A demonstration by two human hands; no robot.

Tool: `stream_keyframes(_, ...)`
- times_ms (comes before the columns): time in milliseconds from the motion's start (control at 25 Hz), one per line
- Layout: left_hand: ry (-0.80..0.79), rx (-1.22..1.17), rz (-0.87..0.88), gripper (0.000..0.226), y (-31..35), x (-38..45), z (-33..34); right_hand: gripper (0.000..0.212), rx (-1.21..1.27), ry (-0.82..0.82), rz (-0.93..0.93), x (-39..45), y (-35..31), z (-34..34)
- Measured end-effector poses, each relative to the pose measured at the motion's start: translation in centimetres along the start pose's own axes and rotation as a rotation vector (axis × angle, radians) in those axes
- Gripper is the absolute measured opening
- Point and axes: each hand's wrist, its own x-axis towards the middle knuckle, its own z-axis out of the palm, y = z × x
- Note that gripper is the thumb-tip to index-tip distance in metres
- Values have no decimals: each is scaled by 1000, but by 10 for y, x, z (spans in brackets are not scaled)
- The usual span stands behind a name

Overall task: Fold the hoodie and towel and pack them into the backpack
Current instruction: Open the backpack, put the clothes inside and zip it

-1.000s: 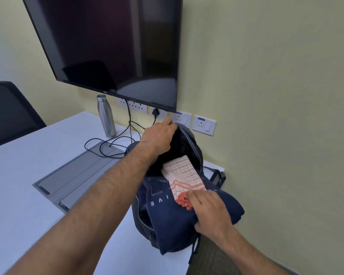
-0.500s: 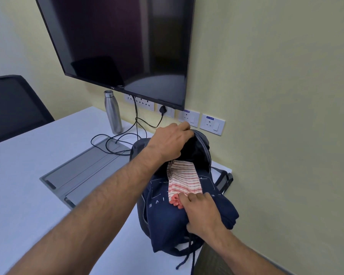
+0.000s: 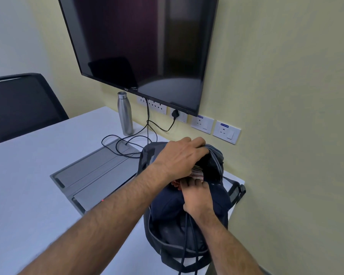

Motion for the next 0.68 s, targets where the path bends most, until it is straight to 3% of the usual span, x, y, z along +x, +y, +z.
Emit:
stream_keyframes(200, -21, -20, 7, 54, 4, -5, 5, 81, 11, -38, -31, -13, -4, 4)
stream_keyframes(320, -36, -26, -11, 58, 5, -11, 6, 95, 233, 63, -170, -32, 9, 6)
stream_keyframes(400, -43, -21, -26, 59, 5, -14, 7, 70, 396, 251, -325, -50, 23, 1)
stream_keyframes(480, -48, -17, -35, 60, 6, -16, 8, 57, 270, 393, -550, -72, 39, -2)
stream_keyframes(560, -55, -12, -42, 60, 8, -18, 8, 71, 12, 71, -769, -88, 47, -7)
stream_keyframes(640, -60, -15, -54, 60, 9, -19, 8, 75, -149, -270, -784, -91, 42, -12)
stream_keyframes(680, -63, -16, -59, 60, 10, -20, 8, 67, -199, -336, -777, -91, 37, -15)
